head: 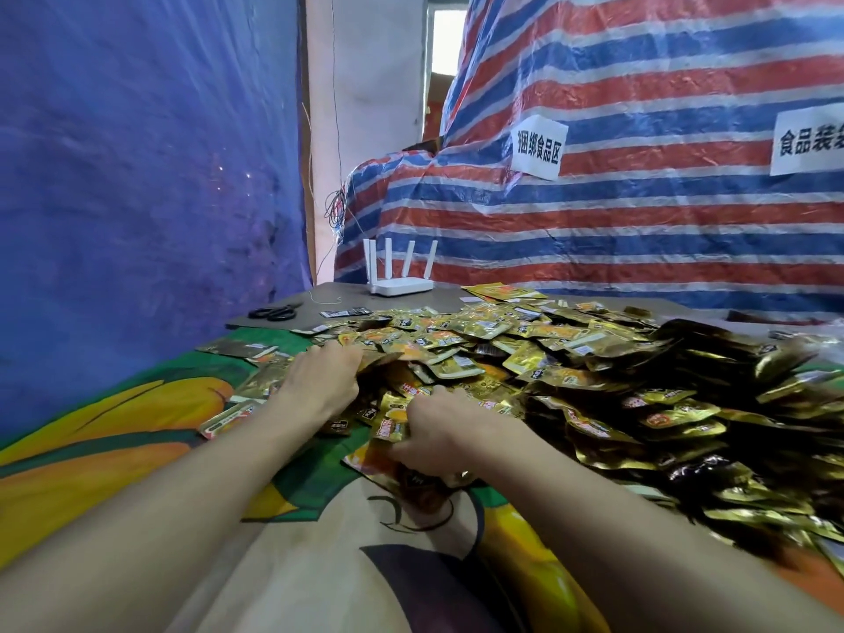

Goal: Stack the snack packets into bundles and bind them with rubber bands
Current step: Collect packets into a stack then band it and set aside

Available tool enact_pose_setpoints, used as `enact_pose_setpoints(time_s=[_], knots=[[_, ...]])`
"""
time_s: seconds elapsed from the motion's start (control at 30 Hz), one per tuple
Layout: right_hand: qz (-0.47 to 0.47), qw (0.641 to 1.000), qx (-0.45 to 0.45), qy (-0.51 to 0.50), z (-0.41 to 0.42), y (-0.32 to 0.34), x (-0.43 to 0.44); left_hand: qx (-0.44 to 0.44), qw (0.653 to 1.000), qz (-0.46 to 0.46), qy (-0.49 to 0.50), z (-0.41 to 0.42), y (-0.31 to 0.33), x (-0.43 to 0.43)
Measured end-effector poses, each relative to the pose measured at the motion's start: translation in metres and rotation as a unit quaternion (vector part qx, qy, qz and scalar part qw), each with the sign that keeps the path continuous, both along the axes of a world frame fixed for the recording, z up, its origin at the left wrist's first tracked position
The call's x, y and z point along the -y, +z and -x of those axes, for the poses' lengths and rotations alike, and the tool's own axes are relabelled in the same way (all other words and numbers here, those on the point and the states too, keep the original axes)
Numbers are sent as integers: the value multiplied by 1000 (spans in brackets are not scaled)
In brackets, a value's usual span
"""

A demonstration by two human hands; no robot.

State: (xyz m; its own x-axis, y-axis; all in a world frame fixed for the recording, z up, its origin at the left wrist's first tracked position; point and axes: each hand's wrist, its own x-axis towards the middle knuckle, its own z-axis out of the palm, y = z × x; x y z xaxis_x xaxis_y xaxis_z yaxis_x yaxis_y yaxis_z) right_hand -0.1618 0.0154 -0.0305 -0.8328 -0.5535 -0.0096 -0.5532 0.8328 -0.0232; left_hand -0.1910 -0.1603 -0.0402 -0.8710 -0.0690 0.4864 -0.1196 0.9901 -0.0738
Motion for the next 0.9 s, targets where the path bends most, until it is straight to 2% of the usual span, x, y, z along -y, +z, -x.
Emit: enact_pose_setpoints(time_s=[0.27, 0.4, 0.47, 0.57, 0.63, 0.67, 0.7, 0.8, 0.87, 0.9], knots=[[68, 997, -32, 6, -20, -4, -1, -120, 973, -177, -84, -41, 36, 0], [80, 997, -16, 12, -35, -2, -10, -168, 940, -273, -116, -52, 43, -11], [106, 994, -15, 2, -44, 1, -18, -186, 910, -350, -122, -57, 43, -18], [179, 982, -58, -11, -51, 4, -32, -232, 829, -496, -114, -65, 37, -28], [267, 960, -87, -16, -56, 5, -41, -252, 788, -558, -64, -65, 30, -34], [318, 943, -100, -21, -58, 5, -44, -250, 761, -598, -40, -63, 27, -36], [365, 923, -115, -28, -58, 6, -48, -245, 719, -649, -36, -61, 25, -38], [485, 859, -156, -43, -54, 8, -59, -232, 583, -773, -94, -59, 21, -40], [567, 807, -163, -27, -52, 10, -64, -217, 519, -812, -154, -61, 18, -39], [601, 782, -165, -14, -52, 11, -66, -202, 502, -820, -184, -63, 17, -39]])
